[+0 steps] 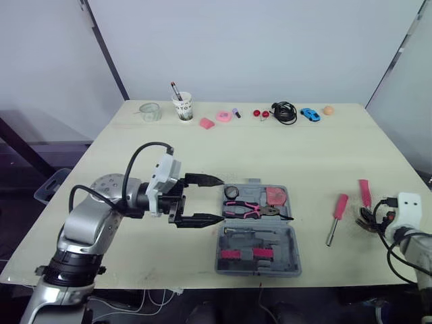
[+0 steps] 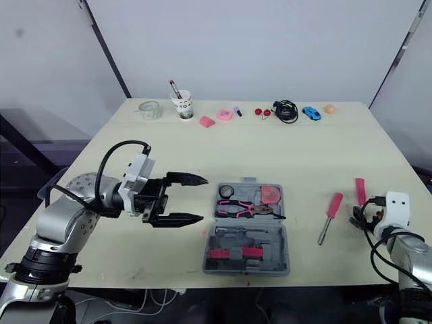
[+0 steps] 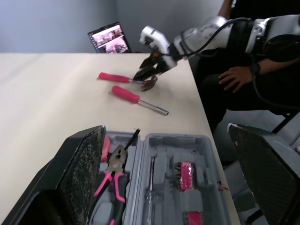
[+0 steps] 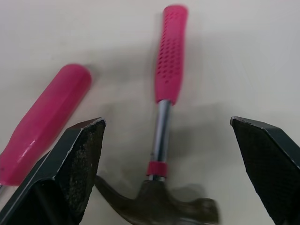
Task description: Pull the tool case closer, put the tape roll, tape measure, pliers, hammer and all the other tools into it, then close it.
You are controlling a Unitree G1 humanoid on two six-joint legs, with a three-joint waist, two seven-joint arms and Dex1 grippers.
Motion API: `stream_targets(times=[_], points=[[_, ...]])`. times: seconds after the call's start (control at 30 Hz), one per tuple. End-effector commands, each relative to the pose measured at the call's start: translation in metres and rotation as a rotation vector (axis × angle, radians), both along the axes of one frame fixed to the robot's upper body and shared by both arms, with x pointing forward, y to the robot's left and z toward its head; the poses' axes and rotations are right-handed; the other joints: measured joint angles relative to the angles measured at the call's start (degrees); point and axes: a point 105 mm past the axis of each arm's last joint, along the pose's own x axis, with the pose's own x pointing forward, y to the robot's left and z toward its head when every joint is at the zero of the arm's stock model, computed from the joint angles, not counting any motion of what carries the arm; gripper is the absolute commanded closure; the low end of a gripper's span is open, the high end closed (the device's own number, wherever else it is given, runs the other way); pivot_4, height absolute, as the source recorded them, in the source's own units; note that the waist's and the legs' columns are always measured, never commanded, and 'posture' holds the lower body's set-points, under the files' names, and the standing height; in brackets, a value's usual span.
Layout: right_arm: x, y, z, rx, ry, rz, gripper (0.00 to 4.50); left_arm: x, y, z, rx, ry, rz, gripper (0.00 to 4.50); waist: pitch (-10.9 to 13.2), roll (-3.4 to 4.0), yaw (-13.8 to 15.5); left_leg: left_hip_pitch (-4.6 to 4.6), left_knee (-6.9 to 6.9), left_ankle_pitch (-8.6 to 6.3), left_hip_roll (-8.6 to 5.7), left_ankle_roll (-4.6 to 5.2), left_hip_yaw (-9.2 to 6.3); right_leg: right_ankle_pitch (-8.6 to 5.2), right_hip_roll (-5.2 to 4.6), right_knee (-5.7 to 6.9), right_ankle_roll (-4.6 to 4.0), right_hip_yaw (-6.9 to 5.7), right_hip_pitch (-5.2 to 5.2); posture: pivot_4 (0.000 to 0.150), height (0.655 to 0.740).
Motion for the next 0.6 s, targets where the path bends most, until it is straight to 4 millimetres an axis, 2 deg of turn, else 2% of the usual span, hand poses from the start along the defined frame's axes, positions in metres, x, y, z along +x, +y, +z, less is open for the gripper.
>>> stream_targets(times=[0.03, 0.3, 0.33, 0.37, 0.43, 0.47, 0.5, 0.53, 0.6], points=[[0.009, -0.004, 0.011, -0.005, -0.044, -0.018, 0.0, -0.005, -0.006, 0.009, -0.014, -0.022, -0.04, 0.07, 0.01, 0.01, 0.0, 0.0, -0.01, 0.0, 0.0, 0.0, 0.0, 0.0, 0.0, 0.0, 0.0, 0.0, 0.0, 0.15, 0.74], [0.019, 0.001, 0.001, 0.032, -0.027, -0.018, 0.0, -0.006, -0.007, 0.008, -0.015, -0.026, -0.034, 0.07, 0.01, 0.01, -0.01, -0.01, -0.01, 0.0, 0.0, 0.0, 0.0, 0.0, 0.01, -0.01, 0.0, -0.02, 0.01, 0.15, 0.74], [0.02, 0.001, 0.001, 0.046, -0.029, -0.026, 0.41, -0.005, -0.007, 0.009, -0.017, -0.027, -0.032, 0.0, 0.01, 0.01, 0.0, -0.01, 0.0, 0.0, 0.0, 0.0, 0.0, 0.0, 0.01, -0.01, 0.0, -0.01, 0.01, 0.15, 0.74], [0.021, 0.0, 0.0, 0.049, -0.026, -0.032, 0.56, -0.005, -0.007, 0.009, -0.019, -0.03, -0.03, 0.0, 0.01, 0.01, 0.0, -0.01, 0.0, 0.0, 0.0, 0.0, 0.0, 0.0, 0.01, -0.01, 0.0, -0.01, 0.01, 0.15, 0.74], [0.02, -0.002, -0.005, 0.058, -0.009, -0.044, 1.2, -0.005, -0.007, 0.009, -0.021, -0.031, -0.028, 0.0, 0.01, 0.01, -0.03, -0.01, -0.01, 0.0, 0.0, 0.0, 0.0, 0.0, 0.01, -0.01, 0.0, -0.01, 0.01, 0.15, 0.74], [0.019, -0.003, -0.008, 0.063, 0.002, -0.049, 1.87, -0.005, -0.007, 0.009, -0.021, -0.031, -0.027, 0.0, 0.01, 0.01, -0.06, -0.01, 0.0, 0.0, 0.0, 0.0, 0.0, 0.0, 0.02, -0.01, 0.01, -0.01, 0.01, 0.15, 0.74], [0.018, -0.004, -0.012, 0.057, 0.016, -0.052, 2.23, -0.006, -0.007, 0.009, -0.02, -0.032, -0.027, 0.0, 0.01, 0.01, -0.06, -0.01, -0.01, 0.0, 0.0, 0.0, 0.0, 0.0, 0.02, -0.01, 0.01, -0.01, 0.01, 0.15, 0.74], [0.017, -0.004, -0.014, 0.066, 0.022, -0.061, 2.85, -0.006, -0.007, 0.009, -0.02, -0.032, -0.027, 0.0, 0.01, 0.01, -0.07, 0.0, -0.01, 0.0, 0.0, 0.0, 0.0, 0.0, 0.02, -0.01, 0.01, -0.02, 0.0, 0.15, 0.74], [0.015, -0.004, -0.016, 0.071, 0.026, -0.065, 3.78, -0.006, -0.008, 0.009, -0.019, -0.032, -0.025, 0.0, 0.01, 0.01, -0.06, 0.0, -0.01, 0.0, 0.0, 0.0, -0.01, 0.0, 0.02, -0.01, 0.0, -0.02, 0.01, 0.15, 0.74]])
